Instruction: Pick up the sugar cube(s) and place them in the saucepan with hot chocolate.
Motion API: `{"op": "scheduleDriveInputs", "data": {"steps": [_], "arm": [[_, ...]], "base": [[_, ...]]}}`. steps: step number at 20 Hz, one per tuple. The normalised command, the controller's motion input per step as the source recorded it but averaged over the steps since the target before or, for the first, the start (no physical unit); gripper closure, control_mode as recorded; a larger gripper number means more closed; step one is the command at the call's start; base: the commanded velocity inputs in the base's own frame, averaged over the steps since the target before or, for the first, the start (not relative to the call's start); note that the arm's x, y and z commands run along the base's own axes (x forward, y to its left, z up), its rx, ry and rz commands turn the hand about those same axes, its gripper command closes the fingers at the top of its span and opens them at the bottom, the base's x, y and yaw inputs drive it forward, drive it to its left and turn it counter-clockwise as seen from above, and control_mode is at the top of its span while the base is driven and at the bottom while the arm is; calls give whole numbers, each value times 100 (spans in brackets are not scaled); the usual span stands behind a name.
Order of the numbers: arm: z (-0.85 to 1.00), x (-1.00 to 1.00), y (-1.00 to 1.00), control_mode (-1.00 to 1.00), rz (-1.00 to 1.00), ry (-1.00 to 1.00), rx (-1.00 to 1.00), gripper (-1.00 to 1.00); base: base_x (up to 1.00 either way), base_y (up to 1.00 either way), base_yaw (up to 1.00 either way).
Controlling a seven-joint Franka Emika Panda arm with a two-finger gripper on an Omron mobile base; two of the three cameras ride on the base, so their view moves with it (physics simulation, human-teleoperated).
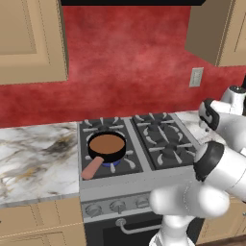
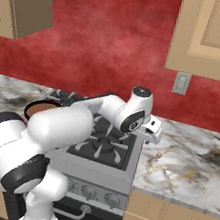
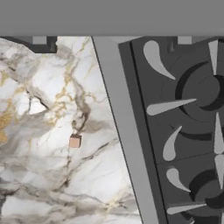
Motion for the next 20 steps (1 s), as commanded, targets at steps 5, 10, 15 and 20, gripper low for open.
{"op": "scheduleDriveInputs", "data": {"steps": [5,10,15,20], "arm": [[-21,0,-37,-100,-10,11,2,-100],[-30,0,-13,-100,-5,4,0,-100],[-35,0,-17,-100,-5,1,0,-100],[-31,0,-11,-100,-6,0,0,-100]], "base": [[0,0,0],[0,0,0],[0,0,0],[0,0,0]]}}
